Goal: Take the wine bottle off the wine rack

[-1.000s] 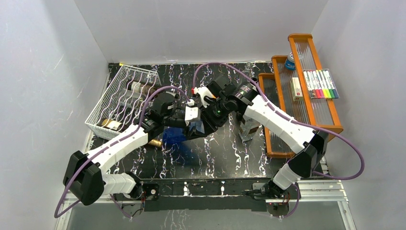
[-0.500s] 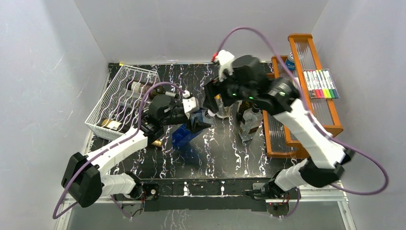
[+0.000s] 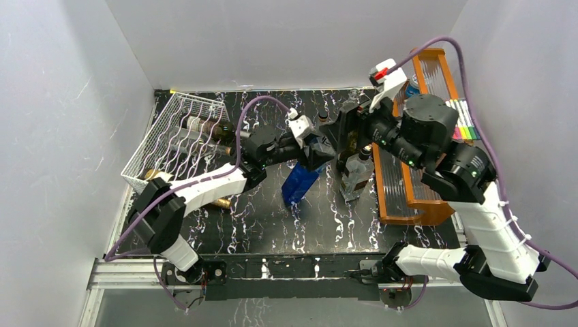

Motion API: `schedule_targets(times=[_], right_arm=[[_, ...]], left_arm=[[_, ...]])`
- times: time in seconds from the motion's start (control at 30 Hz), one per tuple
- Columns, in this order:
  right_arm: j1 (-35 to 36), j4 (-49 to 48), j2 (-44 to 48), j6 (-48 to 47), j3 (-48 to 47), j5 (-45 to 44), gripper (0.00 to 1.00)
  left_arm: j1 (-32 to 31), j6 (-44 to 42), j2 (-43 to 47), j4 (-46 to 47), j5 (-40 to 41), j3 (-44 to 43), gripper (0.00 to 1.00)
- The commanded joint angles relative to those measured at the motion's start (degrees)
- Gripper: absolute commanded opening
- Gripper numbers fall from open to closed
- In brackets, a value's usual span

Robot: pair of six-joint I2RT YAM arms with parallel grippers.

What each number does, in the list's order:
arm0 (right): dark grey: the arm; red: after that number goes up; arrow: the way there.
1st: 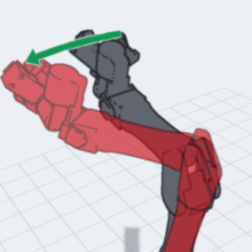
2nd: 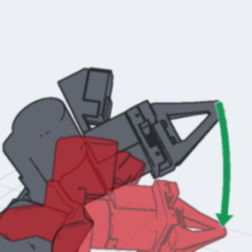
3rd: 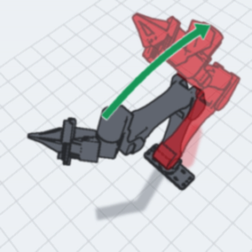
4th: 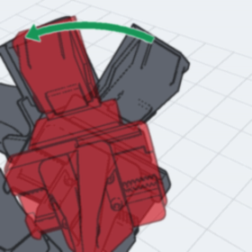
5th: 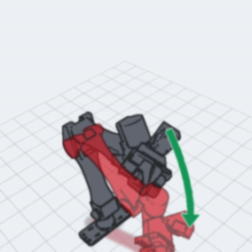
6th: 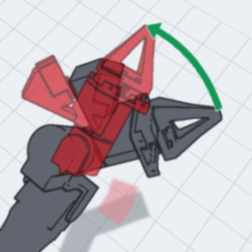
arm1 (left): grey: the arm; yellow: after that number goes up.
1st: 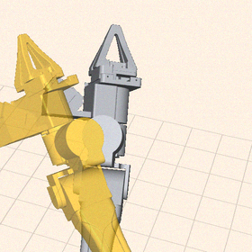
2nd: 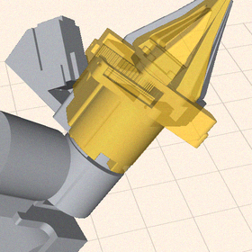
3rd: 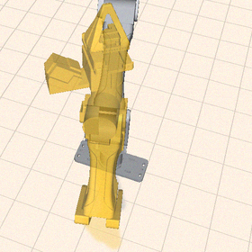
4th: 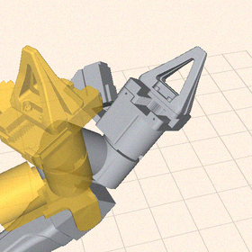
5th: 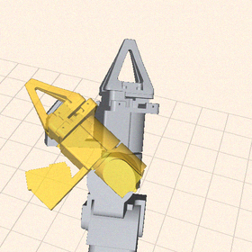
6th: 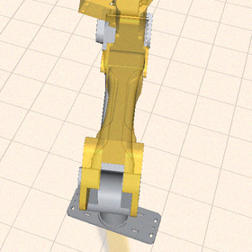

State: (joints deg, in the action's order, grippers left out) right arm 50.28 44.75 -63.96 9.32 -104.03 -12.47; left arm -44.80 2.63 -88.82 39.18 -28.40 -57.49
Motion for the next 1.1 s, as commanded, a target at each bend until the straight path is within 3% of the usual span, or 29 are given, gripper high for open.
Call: schedule_targets(times=[0.0, 0.2, 0.77, 1.07], right_arm=[[0.12, -4.41, 1.50, 0.87, 2.63, -2.37, 0.98], [0.16, -4.73, 3.72, 0.62, 4.11, -4.02, 0.98], [0.17, -7.61, 6.31, 0.30, 7.69, -3.35, 0.98], [0.16, -7.54, 6.61, 0.08, 7.71, -2.63, 0.98]], left_arm=[[-0.80, 0.79, -1.95, 11.86, 3.61, -7.49, 0.00], [-1.35, 2.81, -6.51, 18.04, 6.58, -11.19, 0.00], [-2.09, 6.06, -15.73, 32.70, 4.42, -18.84, 0.00], [-2.09, 2.81, -14.66, 33.78, 1.73, -12.65, 0.00]])
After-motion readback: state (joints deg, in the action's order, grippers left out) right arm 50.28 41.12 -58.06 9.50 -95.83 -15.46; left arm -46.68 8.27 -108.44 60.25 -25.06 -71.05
